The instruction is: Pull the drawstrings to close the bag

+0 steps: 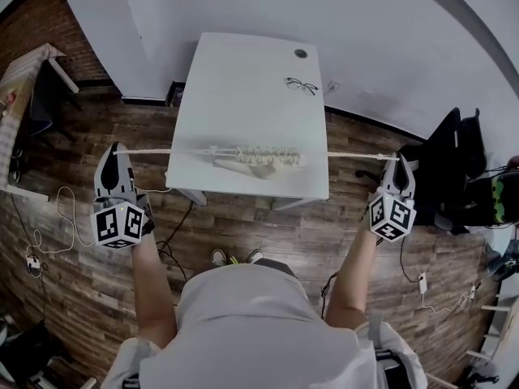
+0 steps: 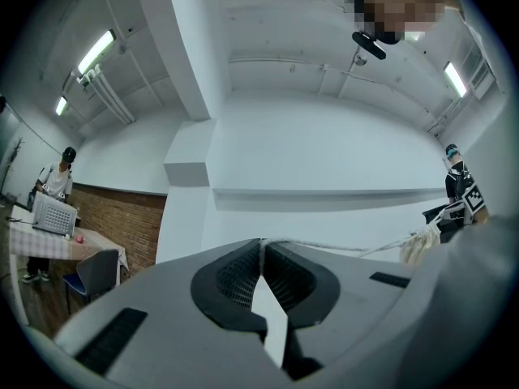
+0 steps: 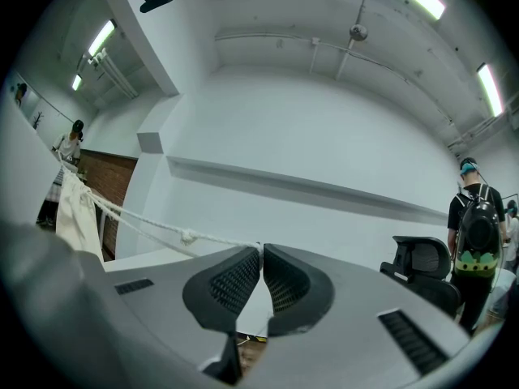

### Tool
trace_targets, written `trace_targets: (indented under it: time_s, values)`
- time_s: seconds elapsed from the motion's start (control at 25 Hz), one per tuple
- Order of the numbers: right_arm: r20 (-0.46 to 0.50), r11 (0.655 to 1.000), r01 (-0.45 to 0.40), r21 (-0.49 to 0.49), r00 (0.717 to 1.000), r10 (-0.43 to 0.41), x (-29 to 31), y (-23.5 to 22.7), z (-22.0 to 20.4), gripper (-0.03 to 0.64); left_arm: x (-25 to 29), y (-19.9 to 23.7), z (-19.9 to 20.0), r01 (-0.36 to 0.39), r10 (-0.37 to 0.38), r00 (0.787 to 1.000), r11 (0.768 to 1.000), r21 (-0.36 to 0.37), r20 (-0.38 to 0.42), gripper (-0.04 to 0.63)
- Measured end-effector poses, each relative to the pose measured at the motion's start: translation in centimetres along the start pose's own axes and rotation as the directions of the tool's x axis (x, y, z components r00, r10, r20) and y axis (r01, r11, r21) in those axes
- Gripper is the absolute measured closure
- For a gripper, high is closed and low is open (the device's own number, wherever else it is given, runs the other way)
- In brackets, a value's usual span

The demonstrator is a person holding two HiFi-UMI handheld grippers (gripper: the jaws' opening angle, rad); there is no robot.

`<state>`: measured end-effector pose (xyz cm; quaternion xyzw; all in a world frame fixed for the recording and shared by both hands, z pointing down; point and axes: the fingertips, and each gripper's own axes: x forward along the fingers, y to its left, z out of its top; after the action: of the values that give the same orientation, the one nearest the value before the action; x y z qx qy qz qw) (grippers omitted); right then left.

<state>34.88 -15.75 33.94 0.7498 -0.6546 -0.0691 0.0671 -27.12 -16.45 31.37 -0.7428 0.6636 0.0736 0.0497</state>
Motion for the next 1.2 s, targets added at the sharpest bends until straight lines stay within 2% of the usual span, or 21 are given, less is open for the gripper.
trace_targets:
  time_s: [0.8,1.0,1.2]
  values:
    - [-0.003,1.000,-0.013,0.023,1.000,0.013,1.5,-1.0,-0.9,0.575,1.0,-1.1,0.3,0.005,-0.005,1.000,1.000,0.018,-0.016,0.577]
    - [-0.010,1.000,0.004,0.029,1.000,-0.003,1.4,-1.8,-1.3,0.575,0.9,-2.0,0.7,0.028,-0.027,0.999,0.998,0.056,-0.025,0.577]
    - [-0.010,1.000,-0.007,0.012,1.000,0.007,1.2,-1.4,-1.2,0.574,0.5,-1.1,0.6,0.012,-0.011,1.000,1.000,0.017,-0.026,0.577]
